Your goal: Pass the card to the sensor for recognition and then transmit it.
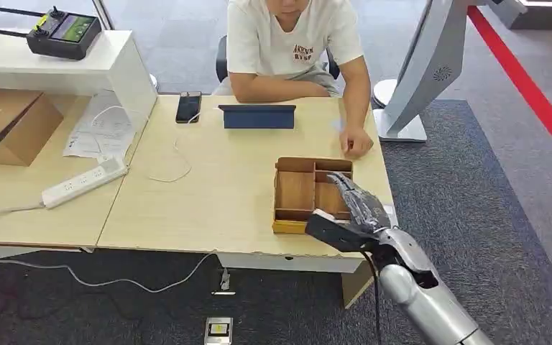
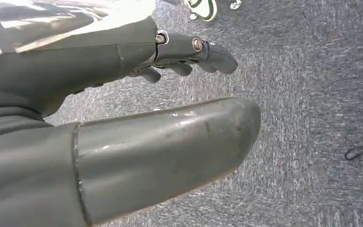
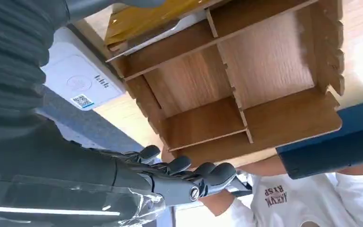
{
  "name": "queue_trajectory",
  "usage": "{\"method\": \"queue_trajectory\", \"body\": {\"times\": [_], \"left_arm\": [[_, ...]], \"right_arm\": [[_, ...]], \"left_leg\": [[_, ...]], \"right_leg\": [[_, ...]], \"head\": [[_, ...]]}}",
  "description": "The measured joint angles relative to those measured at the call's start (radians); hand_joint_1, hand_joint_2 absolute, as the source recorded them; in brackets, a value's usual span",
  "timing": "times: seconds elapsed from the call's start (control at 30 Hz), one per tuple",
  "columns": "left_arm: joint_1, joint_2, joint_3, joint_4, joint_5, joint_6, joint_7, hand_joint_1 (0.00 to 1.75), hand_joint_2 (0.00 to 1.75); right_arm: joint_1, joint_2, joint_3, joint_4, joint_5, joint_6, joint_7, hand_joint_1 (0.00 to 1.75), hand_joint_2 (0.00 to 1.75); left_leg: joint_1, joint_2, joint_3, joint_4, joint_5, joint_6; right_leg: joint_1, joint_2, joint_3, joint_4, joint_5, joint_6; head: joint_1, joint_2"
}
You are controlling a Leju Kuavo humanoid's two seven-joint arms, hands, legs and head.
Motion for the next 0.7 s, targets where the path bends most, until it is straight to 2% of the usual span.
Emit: {"method": "queue_trajectory", "body": {"times": [0.43,0.7], "left_arm": [[0.000,-0.003,0.000,0.000,-0.010,0.000,-0.007,0.00,0.00],[0.000,-0.005,0.000,0.000,-0.014,0.011,-0.001,0.00,0.00]], "right_arm": [[0.010,-0.007,0.038,-0.005,0.144,0.009,0.032,0.00,1.75],[0.019,-0.007,0.045,0.019,0.262,-0.093,0.018,0.00,1.75]], "left_leg": [[0.000,0.000,0.000,0.000,0.000,0.000],[0.000,0.000,0.000,0.000,0.000,0.000]], "right_leg": [[0.000,0.000,0.000,0.000,0.000,0.000],[0.000,0.000,0.000,0.000,0.000,0.000]], "head": [[0.000,0.000],[0.000,0.000]]}}
